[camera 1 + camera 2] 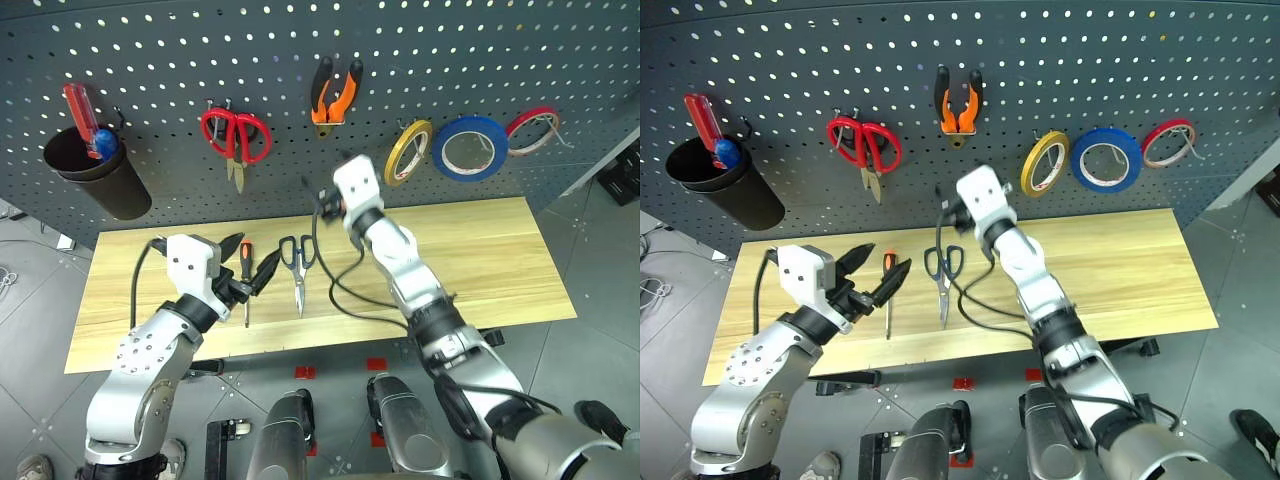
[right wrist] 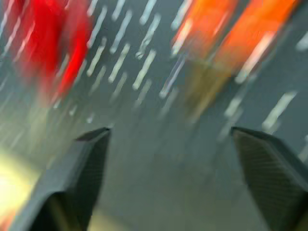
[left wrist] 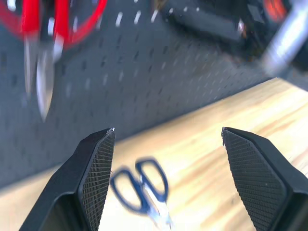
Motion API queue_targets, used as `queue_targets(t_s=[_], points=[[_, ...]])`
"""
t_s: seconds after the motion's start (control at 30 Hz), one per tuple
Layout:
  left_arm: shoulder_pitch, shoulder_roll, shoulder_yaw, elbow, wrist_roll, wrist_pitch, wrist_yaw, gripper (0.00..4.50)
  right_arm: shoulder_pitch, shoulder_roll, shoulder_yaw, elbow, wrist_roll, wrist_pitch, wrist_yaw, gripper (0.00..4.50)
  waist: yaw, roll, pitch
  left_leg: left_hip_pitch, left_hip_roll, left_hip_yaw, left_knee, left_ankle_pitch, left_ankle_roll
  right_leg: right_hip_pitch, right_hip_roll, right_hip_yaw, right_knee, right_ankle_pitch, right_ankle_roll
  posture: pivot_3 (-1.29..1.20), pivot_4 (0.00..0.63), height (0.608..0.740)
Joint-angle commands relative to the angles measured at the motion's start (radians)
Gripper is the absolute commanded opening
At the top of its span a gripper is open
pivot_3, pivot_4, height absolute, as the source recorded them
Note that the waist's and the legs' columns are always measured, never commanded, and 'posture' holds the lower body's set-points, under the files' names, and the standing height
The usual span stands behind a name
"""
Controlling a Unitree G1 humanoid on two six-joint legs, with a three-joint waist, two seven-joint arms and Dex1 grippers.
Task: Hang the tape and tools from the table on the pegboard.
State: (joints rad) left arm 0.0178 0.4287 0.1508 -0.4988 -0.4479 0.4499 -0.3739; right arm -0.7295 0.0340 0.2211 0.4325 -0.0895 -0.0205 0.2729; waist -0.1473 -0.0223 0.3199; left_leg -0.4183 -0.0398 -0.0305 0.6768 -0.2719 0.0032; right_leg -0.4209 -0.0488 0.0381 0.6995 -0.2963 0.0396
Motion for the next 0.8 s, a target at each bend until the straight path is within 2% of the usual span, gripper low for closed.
queue_targets(t_s=[0.03,0.13,0.23,0.4,0.6,0.8], points=[[0.005,-0.012,-0.030,0.000,0.061,0.008,0.047,4.49,0.048,-0.046,0.067,-0.274,0.050,0.197,0.169,4.50,0.000,0.000,0.000,0.000,0.000,0.000,0.000,0.000,0.000,0.000,0.000,0.000,0.000,0.000,0.000,-0.21,0.336,0.740],[-0.034,-0.036,-0.097,0.045,0.142,0.162,0.170,4.49,0.143,-0.127,0.117,-0.479,0.114,0.418,0.297,4.50,0.002,0.000,0.000,0.001,0.000,-0.001,0.000,0.000,0.000,0.001,0.000,0.000,-0.001,0.001,0.000,-0.23,0.338,0.740],[-0.093,-0.096,-0.151,0.109,0.190,0.262,0.250,4.49,0.216,-0.195,0.148,-0.641,0.145,0.584,0.346,4.50,0.005,0.000,0.000,0.001,0.000,-0.004,0.000,0.000,0.000,0.002,0.000,-0.003,-0.001,0.001,0.000,-0.25,0.338,0.740],[-0.238,-0.236,-0.160,0.303,0.228,0.319,0.342,4.49,0.293,-0.287,0.183,-0.828,0.206,0.765,0.397,4.50,0.005,-0.004,0.002,-0.001,-0.001,-0.005,0.002,0.000,0.000,0.002,0.000,-0.003,-0.001,0.003,0.002,-0.28,0.338,0.740],[-0.410,-0.335,-0.131,0.570,0.262,0.313,0.407,4.49,0.297,-0.317,0.183,-0.893,0.242,0.847,0.389,4.50,-0.014,-0.005,0.002,0.000,0.000,-0.006,0.003,0.000,0.000,0.003,0.002,-0.004,-0.002,0.004,0.002,-0.31,0.339,0.740],[-0.481,-0.380,-0.115,0.736,0.306,0.298,0.463,4.49,0.271,-0.307,0.138,-0.873,0.271,0.893,0.363,4.50,-0.024,-0.006,0.002,0.001,0.000,-0.006,0.003,0.000,0.000,0.006,0.002,-0.004,-0.003,0.005,0.004,-0.32,0.334,0.740]])
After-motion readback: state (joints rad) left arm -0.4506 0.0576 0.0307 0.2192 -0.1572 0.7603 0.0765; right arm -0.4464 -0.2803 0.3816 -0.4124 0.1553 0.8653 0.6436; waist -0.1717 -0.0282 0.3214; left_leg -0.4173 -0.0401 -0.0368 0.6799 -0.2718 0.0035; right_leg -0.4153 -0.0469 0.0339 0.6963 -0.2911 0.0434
